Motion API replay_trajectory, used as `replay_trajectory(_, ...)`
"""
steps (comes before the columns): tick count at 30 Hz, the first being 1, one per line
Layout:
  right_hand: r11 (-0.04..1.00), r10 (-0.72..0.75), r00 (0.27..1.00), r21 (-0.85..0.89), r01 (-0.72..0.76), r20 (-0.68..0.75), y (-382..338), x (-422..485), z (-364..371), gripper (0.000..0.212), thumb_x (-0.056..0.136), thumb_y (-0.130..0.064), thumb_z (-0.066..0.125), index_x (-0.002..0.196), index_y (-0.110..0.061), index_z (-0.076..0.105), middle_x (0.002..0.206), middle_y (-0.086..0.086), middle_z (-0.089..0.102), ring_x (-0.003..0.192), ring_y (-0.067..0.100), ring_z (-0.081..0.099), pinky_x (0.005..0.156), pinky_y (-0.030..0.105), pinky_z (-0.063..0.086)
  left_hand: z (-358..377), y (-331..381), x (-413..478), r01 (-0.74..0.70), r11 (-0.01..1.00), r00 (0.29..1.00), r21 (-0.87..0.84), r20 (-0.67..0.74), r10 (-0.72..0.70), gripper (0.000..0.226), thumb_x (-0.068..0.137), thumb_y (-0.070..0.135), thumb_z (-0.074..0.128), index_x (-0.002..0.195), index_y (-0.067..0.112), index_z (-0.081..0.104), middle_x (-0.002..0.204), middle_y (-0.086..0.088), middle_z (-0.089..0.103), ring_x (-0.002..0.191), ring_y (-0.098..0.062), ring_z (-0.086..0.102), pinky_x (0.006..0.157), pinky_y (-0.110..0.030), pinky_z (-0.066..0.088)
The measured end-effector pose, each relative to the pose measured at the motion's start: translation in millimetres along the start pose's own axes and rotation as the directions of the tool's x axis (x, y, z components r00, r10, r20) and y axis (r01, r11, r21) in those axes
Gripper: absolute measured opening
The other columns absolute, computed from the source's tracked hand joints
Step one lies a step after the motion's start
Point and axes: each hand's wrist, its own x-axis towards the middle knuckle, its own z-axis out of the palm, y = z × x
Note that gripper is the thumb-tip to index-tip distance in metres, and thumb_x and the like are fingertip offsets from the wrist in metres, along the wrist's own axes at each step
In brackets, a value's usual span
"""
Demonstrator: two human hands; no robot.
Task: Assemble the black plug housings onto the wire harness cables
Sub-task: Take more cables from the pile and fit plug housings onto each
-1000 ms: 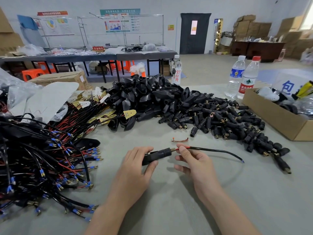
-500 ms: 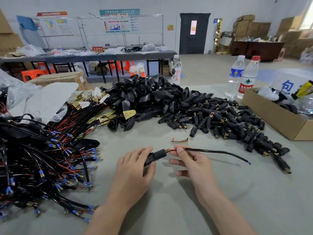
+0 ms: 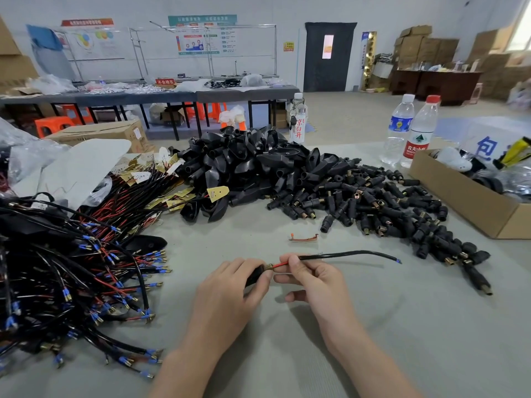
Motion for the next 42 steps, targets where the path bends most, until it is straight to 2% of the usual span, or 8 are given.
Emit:
replay_trajectory(8,1.000,0.007,1.000,0.000,-0.007,-0.006,0,1,-1,0.019,0.099,-0.014,0.056,0.097,-0.003,0.071,0.087,0.009,0.077,0.077,0.017,0.074,0.050,0.024,0.054,-2,-1,0,-0.020,1.000,0.998,0.003,0.056,0.020,0.034,0.093,0.049,0.043,0.096,0.026,0.067,0.087,0.017,0.065,0.080,-0.008,0.060,0.065,-0.026,0.049)
replay_trajectory(14,0.999,-0.008,1.000,0.040,0.009,-0.017,-2,-4,-6,0.019,0.098,-0.018,0.058,0.100,-0.006,0.072,0.092,0.010,0.077,0.079,0.020,0.074,0.053,0.024,0.054,-1,-9,-3,-0.027,0.998,0.987,-0.058,0.156,0.036,0.024,0.097,0.046,0.054,0.113,0.030,0.062,0.104,0.019,0.062,0.097,-0.005,0.055,0.084,-0.025,0.040)
replay_trajectory(17,0.999,-0.013,0.999,0.036,0.015,-0.041,-5,-6,-9,0.019,0.097,-0.019,0.059,0.102,-0.006,0.072,0.093,0.011,0.077,0.078,0.021,0.074,0.054,0.024,0.055,-2,-11,-5,-0.064,0.998,0.985,0.030,0.162,0.058,0.026,0.097,0.038,0.057,0.121,0.027,0.061,0.117,0.009,0.057,0.105,-0.015,0.055,0.089,-0.032,0.044)
replay_trajectory(24,1.000,-0.006,1.000,0.010,0.006,-0.001,-8,-23,11,0.020,0.095,-0.020,0.061,0.107,-0.008,0.071,0.098,0.007,0.077,0.080,0.019,0.074,0.055,0.021,0.053,-30,-14,-8,0.015,0.971,0.999,0.239,0.028,-0.023,0.032,0.089,0.034,0.070,0.119,0.025,0.064,0.118,-0.007,0.054,0.103,-0.026,0.055,0.071,-0.038,0.055)
replay_trajectory(26,1.000,-0.005,1.000,0.025,0.005,0.024,-8,-28,33,0.018,0.096,-0.020,0.061,0.106,-0.010,0.072,0.099,0.007,0.077,0.080,0.019,0.074,0.056,0.021,0.054,-50,-28,-9,-0.023,0.960,1.000,0.280,-0.003,0.025,0.033,0.084,0.028,0.077,0.115,0.021,0.067,0.106,-0.008,0.057,0.093,-0.027,0.059,0.064,-0.035,0.053)
replay_trajectory(29,0.998,-0.032,0.997,0.062,0.028,0.067,-9,-35,75,0.018,0.097,-0.023,0.060,0.106,-0.012,0.071,0.101,0.002,0.077,0.085,0.019,0.075,0.059,0.021,0.055,-94,-53,-4,-0.128,0.907,0.989,0.401,-0.019,0.148,0.028,0.085,0.026,0.076,0.110,0.018,0.068,0.094,-0.006,0.058,0.079,-0.027,0.059,0.070,-0.037,0.054)
replay_trajectory(35,0.988,-0.088,0.970,0.146,0.056,0.225,-41,-37,176,0.017,0.101,-0.024,0.055,0.109,-0.016,0.068,0.098,-0.002,0.078,0.079,0.014,0.074,0.061,0.021,0.058,-202,-106,33,-0.233,0.743,0.948,0.627,-0.024,0.318,0.031,0.091,0.023,0.068,0.121,0.014,0.065,0.099,-0.011,0.059,0.085,-0.032,0.057,0.074,-0.044,0.050)
replay_trajectory(42,1.000,0.012,0.843,-0.007,-0.010,0.538,-69,-37,234,0.016,0.104,-0.018,0.049,0.108,-0.022,0.065,0.101,0.004,0.075,0.078,0.017,0.068,0.067,0.026,0.058,-319,-189,75,0.212,0.666,0.977,0.715,-0.161,-0.137,0.048,0.094,0.012,0.054,0.141,0.019,0.048,0.138,-0.019,0.047,0.126,-0.042,0.043,0.104,-0.057,0.036)
